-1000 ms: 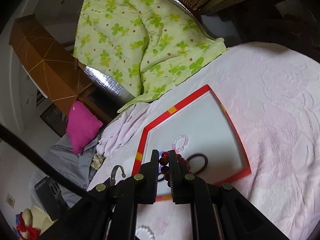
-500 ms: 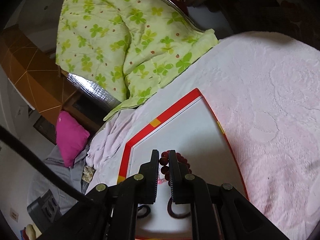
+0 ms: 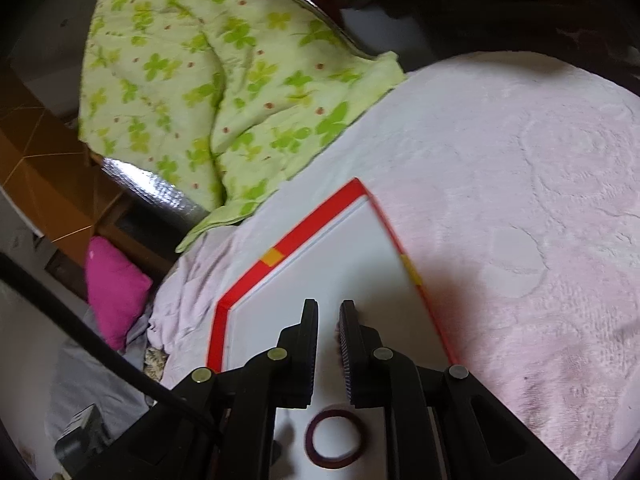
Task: Organize jewelry
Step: 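Release the red bracelet with the right tool while the left tool lowers the bangle into the box, then pull both open tools back and up from the red box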
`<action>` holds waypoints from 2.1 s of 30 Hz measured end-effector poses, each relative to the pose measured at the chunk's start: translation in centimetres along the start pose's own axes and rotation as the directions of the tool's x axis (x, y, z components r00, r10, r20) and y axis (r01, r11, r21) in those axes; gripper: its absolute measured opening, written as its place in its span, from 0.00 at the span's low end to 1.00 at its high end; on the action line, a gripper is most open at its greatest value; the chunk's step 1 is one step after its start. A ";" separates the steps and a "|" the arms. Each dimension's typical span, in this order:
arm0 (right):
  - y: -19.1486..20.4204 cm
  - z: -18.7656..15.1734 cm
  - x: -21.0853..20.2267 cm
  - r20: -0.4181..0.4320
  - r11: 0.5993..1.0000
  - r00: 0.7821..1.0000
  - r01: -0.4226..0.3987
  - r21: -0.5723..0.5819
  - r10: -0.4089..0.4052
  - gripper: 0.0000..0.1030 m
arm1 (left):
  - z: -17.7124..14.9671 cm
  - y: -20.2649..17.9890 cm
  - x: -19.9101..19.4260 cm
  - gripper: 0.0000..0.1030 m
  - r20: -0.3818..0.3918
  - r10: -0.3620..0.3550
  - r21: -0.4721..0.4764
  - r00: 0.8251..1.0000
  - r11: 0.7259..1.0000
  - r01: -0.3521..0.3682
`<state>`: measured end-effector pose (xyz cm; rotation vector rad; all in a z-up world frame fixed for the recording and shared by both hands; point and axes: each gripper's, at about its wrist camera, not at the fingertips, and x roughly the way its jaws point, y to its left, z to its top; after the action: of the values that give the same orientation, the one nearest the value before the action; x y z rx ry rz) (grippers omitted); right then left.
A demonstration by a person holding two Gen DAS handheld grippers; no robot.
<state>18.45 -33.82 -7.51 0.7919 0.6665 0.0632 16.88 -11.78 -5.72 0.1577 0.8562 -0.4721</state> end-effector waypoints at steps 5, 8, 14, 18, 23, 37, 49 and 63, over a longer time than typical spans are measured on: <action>0.3 0.0 -0.7 0.009 1.000 1.000 0.012 -0.019 -0.012 0.21 | 0.1 0.0 -0.7 0.62 0.024 0.018 0.025 1.000 1.000 -0.018; 0.9 0.0 -1.7 0.027 0.999 1.000 0.009 -0.052 -0.008 0.21 | 0.0 0.8 -1.7 0.62 0.041 0.030 0.005 0.999 1.000 -0.030; 1.2 -0.6 -3.5 0.035 0.998 0.999 0.011 -0.062 -0.009 0.21 | -0.8 2.8 -3.3 0.63 0.061 0.108 -0.059 0.992 0.993 -0.104; 2.3 -1.7 -4.6 0.023 0.993 0.999 0.044 -0.112 -0.042 0.21 | -2.0 3.5 -4.7 0.68 0.062 0.176 -0.087 0.982 0.982 -0.170; 4.6 -3.7 -6.5 0.022 0.969 0.997 0.080 -0.233 -0.077 0.34 | -3.5 3.5 -7.1 0.70 0.073 0.227 -0.100 0.971 0.970 -0.220; 6.1 -10.8 -14.7 0.088 0.925 0.993 0.108 -0.365 -0.082 0.46 | -11.1 1.8 -13.9 0.73 0.118 0.286 -0.107 0.951 0.956 -0.274; 7.5 -17.6 -21.5 0.116 0.880 0.991 0.117 -0.461 -0.071 0.51 | -14.0 -0.4 -22.3 0.74 0.181 0.352 -0.123 0.918 0.935 -0.334; 12.0 -19.9 -28.0 0.154 0.823 0.988 0.107 -0.558 -0.025 0.58 | -14.1 -2.2 -30.0 0.74 0.273 0.415 -0.151 0.868 0.910 -0.387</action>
<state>-13.02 -20.86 5.32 0.1913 0.4997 0.1345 -10.62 0.86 7.89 0.1696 0.5229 -0.0579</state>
